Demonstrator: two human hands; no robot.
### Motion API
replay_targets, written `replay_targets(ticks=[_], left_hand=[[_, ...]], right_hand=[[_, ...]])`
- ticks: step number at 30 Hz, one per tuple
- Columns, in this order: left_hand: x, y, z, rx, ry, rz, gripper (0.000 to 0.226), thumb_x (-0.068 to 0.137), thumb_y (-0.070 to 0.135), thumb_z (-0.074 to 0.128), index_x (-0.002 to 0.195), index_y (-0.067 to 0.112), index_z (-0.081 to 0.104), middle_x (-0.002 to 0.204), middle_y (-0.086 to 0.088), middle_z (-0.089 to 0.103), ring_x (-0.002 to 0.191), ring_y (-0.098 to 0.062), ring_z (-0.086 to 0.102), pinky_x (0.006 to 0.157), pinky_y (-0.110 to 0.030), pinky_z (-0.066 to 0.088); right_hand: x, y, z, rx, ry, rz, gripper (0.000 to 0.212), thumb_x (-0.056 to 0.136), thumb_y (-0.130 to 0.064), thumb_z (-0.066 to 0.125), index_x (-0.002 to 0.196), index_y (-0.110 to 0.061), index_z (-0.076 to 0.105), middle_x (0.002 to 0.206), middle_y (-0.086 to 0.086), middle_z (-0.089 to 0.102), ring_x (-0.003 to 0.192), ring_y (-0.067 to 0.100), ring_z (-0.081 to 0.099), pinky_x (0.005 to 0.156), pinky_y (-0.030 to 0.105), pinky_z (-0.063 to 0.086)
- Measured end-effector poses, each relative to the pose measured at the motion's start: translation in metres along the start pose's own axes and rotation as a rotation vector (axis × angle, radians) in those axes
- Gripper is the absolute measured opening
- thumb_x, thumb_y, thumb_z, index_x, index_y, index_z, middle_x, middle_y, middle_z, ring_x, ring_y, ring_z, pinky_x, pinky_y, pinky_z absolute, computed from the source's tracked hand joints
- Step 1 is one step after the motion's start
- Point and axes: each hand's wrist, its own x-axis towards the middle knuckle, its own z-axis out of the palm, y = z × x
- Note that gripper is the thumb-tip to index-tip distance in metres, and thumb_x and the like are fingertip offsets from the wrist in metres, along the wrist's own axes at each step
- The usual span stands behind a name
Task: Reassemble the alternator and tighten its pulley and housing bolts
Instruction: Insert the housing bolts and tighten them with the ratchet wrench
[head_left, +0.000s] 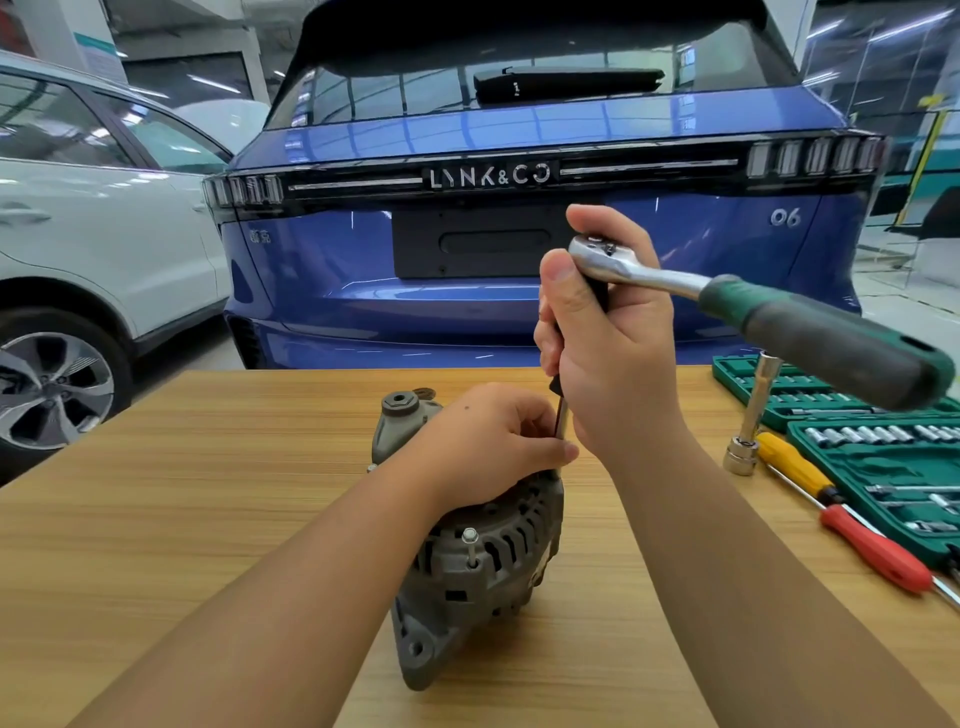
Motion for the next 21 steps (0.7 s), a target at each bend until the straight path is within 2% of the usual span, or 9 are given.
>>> replay_targets(ticks=[5, 10, 14, 18, 21], left_hand=[[-0.003, 0.003, -0.002, -0.056, -0.005, -0.014, 0.021, 0.093, 0.048, 0.066, 0.099, 0.030, 0.075, 0.091, 0.010, 0.075, 0.082, -0.005, 0.068, 0.081, -0.036, 0.059], [-0.007, 0.007, -0.006, -0.104, 0.023, -0.043, 0.024, 0.095, 0.036, 0.056, 0.099, 0.023, 0.076, 0.097, 0.000, 0.074, 0.093, -0.018, 0.068, 0.088, -0.045, 0.056], [-0.007, 0.009, -0.003, -0.101, 0.052, -0.083, 0.030, 0.101, 0.028, 0.045, 0.097, 0.020, 0.074, 0.093, -0.003, 0.071, 0.088, -0.018, 0.064, 0.078, -0.037, 0.052], [-0.006, 0.010, -0.002, -0.048, 0.046, -0.080, 0.028, 0.099, 0.022, 0.046, 0.085, 0.029, 0.069, 0.088, 0.005, 0.069, 0.085, -0.011, 0.063, 0.070, -0.030, 0.047], [-0.005, 0.009, -0.003, -0.073, 0.041, -0.101, 0.028, 0.096, 0.018, 0.049, 0.084, 0.032, 0.070, 0.085, 0.014, 0.073, 0.087, -0.005, 0.066, 0.077, -0.031, 0.054]], right_hand=[[0.001, 0.000, 0.006, -0.052, -0.041, 0.016, 0.022, 0.102, -0.011, 0.055, 0.122, -0.020, 0.051, 0.072, 0.000, 0.049, 0.058, 0.014, 0.044, 0.051, 0.022, 0.041], [0.001, -0.006, 0.011, -0.074, -0.086, 0.045, 0.022, 0.102, -0.008, 0.054, 0.120, -0.021, 0.051, 0.073, 0.003, 0.048, 0.057, 0.015, 0.042, 0.050, 0.023, 0.041], [-0.001, -0.013, 0.010, -0.112, -0.098, 0.059, 0.022, 0.104, -0.006, 0.052, 0.123, -0.017, 0.049, 0.073, 0.011, 0.045, 0.056, 0.018, 0.041, 0.048, 0.026, 0.039], [0.002, -0.019, 0.009, -0.105, -0.039, 0.059, 0.020, 0.104, -0.007, 0.051, 0.123, -0.013, 0.048, 0.075, 0.009, 0.046, 0.055, 0.014, 0.044, 0.047, 0.026, 0.039], [0.015, -0.028, 0.009, -0.023, 0.007, 0.027, 0.015, 0.104, -0.006, 0.050, 0.117, -0.013, 0.048, 0.073, 0.006, 0.045, 0.051, 0.013, 0.042, 0.042, 0.028, 0.033]])
